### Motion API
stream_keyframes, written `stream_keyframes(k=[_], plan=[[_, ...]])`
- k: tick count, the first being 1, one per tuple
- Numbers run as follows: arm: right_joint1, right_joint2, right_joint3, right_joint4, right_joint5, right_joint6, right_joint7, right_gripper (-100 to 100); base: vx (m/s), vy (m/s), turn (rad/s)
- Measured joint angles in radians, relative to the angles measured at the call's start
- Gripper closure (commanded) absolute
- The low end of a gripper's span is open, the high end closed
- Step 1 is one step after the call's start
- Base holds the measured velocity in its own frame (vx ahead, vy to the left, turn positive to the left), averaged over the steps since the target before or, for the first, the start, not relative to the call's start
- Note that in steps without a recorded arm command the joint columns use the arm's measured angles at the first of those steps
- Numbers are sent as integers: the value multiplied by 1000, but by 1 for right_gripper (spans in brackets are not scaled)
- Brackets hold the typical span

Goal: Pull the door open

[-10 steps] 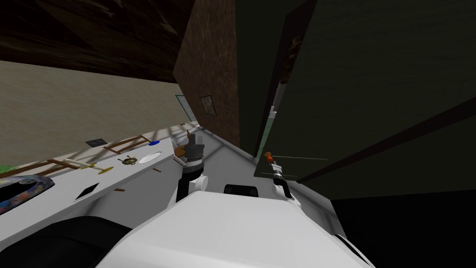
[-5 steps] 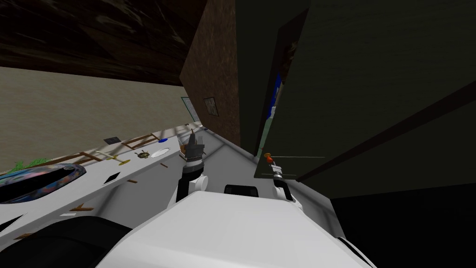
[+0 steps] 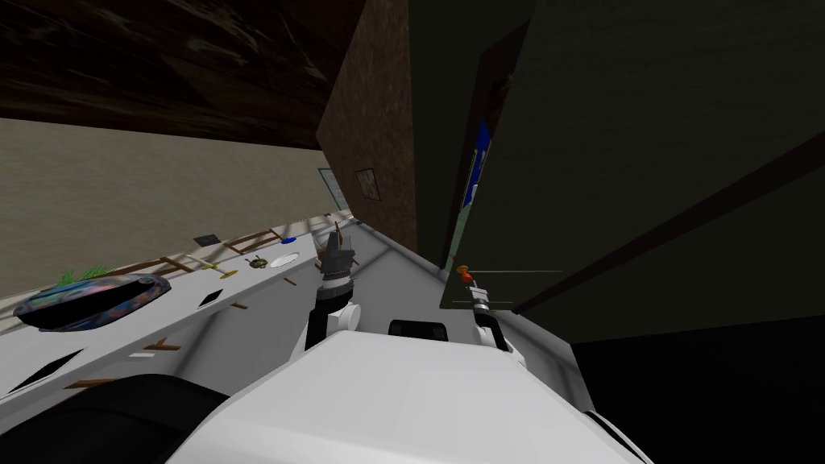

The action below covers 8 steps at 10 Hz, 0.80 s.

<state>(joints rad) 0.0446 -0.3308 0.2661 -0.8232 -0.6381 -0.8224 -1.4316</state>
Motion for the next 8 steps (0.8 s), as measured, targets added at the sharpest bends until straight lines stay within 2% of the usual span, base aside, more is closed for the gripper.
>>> stream_keyframes(k=[1,2,5,6,8], plan=[[3,-9,5,-5,1,2,-6,-100,-80,-28,79],[22,-17,6,-36,1,7,-6,-100,-57,-25,0],[7,-12,15,-12,5,-8,-14,-100,-32,-21,-7],[9,-16,12,-6,3,-7,-15,-100,32,24,-59],[3,-26,-9,-5,-15,30,-18,-100,63,57,-49]])
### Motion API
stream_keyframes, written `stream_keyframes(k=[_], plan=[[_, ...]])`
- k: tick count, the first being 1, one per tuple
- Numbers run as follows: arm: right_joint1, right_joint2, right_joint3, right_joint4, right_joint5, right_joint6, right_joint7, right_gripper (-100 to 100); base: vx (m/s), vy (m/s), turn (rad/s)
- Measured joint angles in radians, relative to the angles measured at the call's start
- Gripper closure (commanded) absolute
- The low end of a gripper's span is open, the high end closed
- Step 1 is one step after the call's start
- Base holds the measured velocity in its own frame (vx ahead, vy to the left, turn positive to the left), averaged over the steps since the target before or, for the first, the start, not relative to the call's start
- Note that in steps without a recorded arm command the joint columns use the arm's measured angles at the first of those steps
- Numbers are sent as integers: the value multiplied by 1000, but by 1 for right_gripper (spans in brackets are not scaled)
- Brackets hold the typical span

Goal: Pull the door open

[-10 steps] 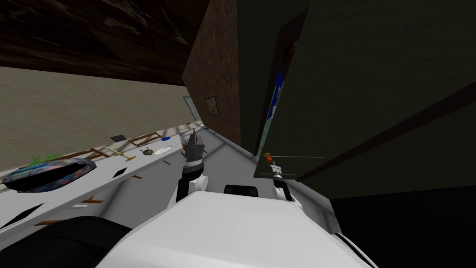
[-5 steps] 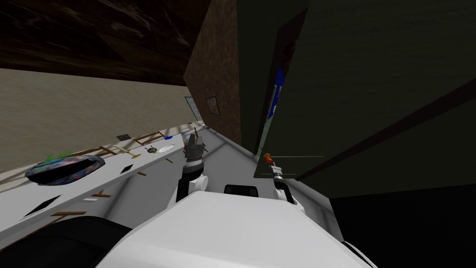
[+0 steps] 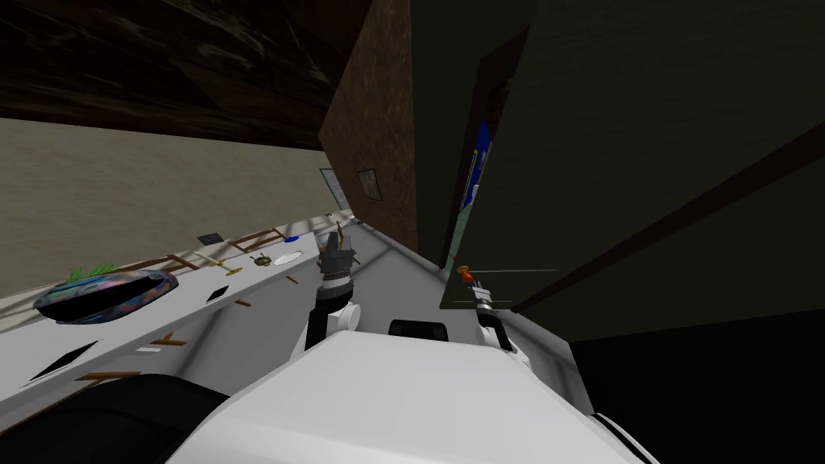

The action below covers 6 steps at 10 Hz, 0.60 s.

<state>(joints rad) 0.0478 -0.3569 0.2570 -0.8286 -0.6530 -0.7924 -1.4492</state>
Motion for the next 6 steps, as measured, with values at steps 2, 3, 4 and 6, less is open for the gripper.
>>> stream_keyframes(k=[2,3,4,6], plan=[[1,-3,-4,2,-2,3,0,100,-10,-16,23],[1,-3,-3,2,-2,2,0,100,-13,-3,-6],[1,-2,-3,2,-1,1,0,100,-10,2,8],[0,0,0,0,0,0,0,100,-3,2,3]])
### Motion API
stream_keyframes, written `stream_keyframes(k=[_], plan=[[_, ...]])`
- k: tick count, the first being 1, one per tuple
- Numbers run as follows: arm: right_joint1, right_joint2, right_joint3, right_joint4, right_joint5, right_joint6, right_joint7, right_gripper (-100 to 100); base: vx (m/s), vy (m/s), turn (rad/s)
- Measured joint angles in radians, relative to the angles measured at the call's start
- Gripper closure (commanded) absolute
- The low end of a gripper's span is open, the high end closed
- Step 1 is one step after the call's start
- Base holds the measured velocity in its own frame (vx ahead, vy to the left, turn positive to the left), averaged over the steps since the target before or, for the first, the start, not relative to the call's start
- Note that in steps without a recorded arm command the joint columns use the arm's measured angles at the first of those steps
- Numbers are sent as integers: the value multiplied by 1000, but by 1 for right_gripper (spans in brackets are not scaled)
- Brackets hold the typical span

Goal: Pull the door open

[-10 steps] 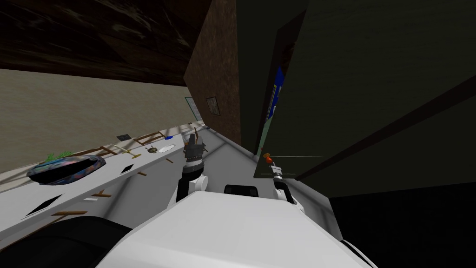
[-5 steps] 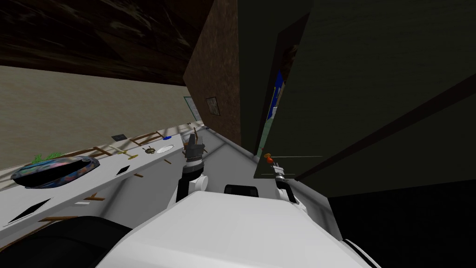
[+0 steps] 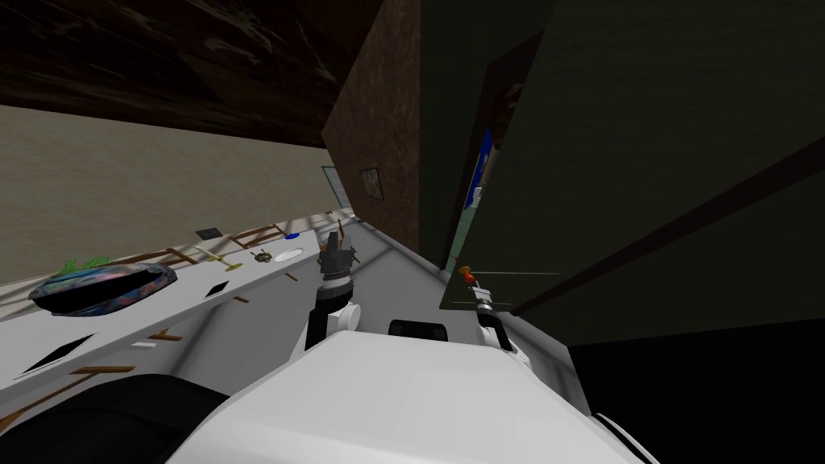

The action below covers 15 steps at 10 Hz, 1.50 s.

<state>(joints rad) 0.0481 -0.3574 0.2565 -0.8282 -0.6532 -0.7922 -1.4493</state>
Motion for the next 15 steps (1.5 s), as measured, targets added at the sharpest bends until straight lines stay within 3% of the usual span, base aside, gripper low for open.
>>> stream_keyframes(k=[1,3,7,9,11,12,15], plan=[[0,0,0,0,0,0,0,-100,-125,-34,132],[13,-7,32,-26,15,-9,-11,-100,-222,-40,114],[23,-27,110,-33,53,-55,-61,-100,-206,-98,93],[31,-34,128,-44,61,-62,-71,-100,-32,-27,152],[68,-41,117,-87,18,-61,-41,-100,100,-15,265],[67,-43,118,-64,-1,-79,-39,-100,92,-4,225],[101,-49,106,-87,-62,-100,-7,-100,80,-31,205]])
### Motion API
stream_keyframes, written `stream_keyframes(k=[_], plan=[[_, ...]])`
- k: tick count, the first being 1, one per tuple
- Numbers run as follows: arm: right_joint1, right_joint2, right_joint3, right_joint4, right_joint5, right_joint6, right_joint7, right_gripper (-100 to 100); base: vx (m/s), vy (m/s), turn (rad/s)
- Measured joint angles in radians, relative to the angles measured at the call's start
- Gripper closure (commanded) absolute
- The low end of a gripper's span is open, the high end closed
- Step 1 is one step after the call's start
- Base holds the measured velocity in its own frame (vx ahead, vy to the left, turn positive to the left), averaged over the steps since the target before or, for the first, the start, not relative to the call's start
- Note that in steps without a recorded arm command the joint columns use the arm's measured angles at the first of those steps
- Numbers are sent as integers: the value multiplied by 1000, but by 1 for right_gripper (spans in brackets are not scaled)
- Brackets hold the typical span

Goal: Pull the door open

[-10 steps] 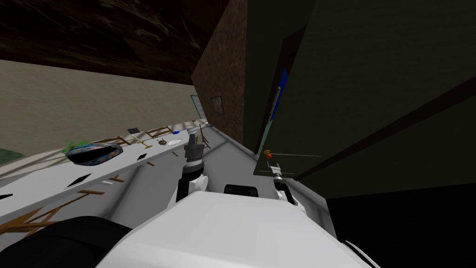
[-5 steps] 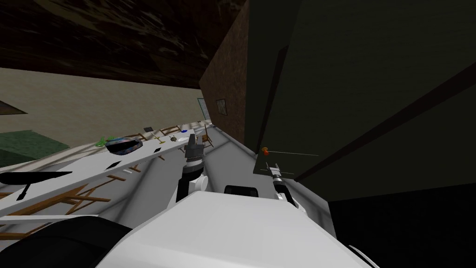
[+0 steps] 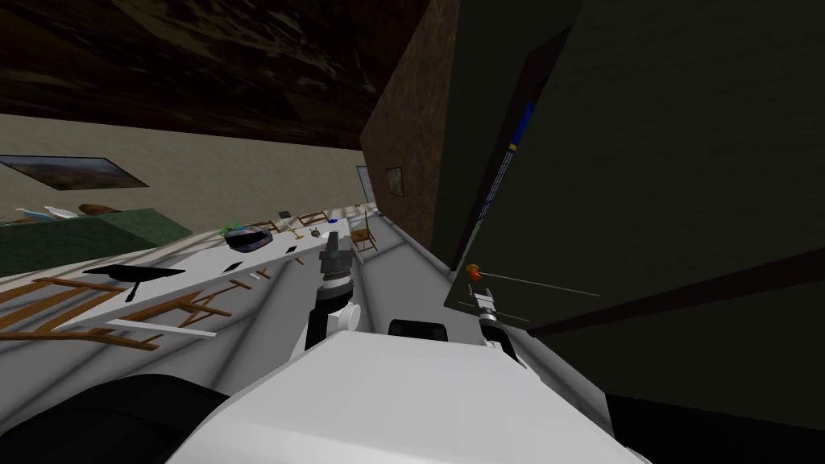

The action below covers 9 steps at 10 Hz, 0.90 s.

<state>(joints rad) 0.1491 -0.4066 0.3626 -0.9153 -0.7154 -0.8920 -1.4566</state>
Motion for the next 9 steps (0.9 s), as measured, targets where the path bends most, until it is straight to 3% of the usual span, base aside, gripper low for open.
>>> stream_keyframes(k=[3,8,9], plan=[[21,1,-4,18,-58,-38,23,-100,62,-31,149],[97,-18,-24,-42,-163,-67,81,-100,81,-49,249],[107,-20,-28,-49,-184,-74,95,-100,33,-31,57]])
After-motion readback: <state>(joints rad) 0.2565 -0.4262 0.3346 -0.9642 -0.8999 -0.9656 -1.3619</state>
